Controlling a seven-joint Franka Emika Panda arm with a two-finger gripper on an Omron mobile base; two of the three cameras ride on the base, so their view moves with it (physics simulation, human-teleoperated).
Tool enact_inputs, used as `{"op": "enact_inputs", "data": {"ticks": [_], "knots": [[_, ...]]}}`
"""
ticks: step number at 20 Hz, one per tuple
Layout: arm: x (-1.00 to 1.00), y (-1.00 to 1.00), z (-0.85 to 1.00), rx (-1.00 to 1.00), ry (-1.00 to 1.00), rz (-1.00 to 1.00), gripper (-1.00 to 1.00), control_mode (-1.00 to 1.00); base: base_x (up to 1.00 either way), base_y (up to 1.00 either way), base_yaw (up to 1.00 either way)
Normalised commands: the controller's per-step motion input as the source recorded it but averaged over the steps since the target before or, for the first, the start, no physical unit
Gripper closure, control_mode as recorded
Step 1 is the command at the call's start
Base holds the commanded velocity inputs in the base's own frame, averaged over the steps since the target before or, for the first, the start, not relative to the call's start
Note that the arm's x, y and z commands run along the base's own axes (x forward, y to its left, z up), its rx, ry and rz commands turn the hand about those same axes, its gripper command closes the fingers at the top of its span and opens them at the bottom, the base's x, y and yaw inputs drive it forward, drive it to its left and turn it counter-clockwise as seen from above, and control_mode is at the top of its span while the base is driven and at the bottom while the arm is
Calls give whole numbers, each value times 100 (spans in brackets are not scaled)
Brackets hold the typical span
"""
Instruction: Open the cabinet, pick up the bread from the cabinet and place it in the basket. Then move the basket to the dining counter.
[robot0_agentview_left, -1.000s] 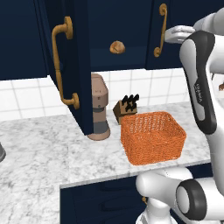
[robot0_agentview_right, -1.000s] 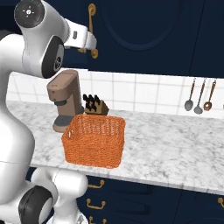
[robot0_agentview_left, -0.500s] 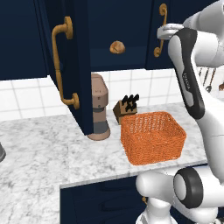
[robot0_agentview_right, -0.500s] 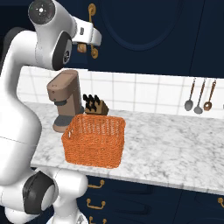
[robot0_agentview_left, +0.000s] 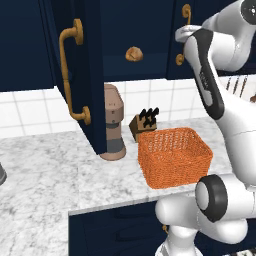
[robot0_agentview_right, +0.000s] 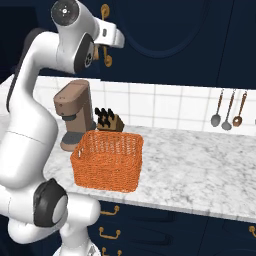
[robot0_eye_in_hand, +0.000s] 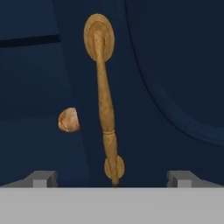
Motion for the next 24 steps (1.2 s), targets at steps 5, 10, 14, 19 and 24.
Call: {"op": "enact_inputs", "data": {"ticks": [5, 10, 14, 19, 24], "knots": [[43, 0, -4, -2, 0, 0, -100, -100, 0, 0, 0], [47, 0, -13, -1, 0, 0, -100, -100, 0, 0, 0], [49, 0, -15, 0, 0, 0, -100, -100, 0, 0, 0], [77, 0, -25, -1, 0, 0, -100, -100, 0, 0, 0], [69, 1, -77, -5, -16, 0, 100, -100, 0, 0, 0]]}}
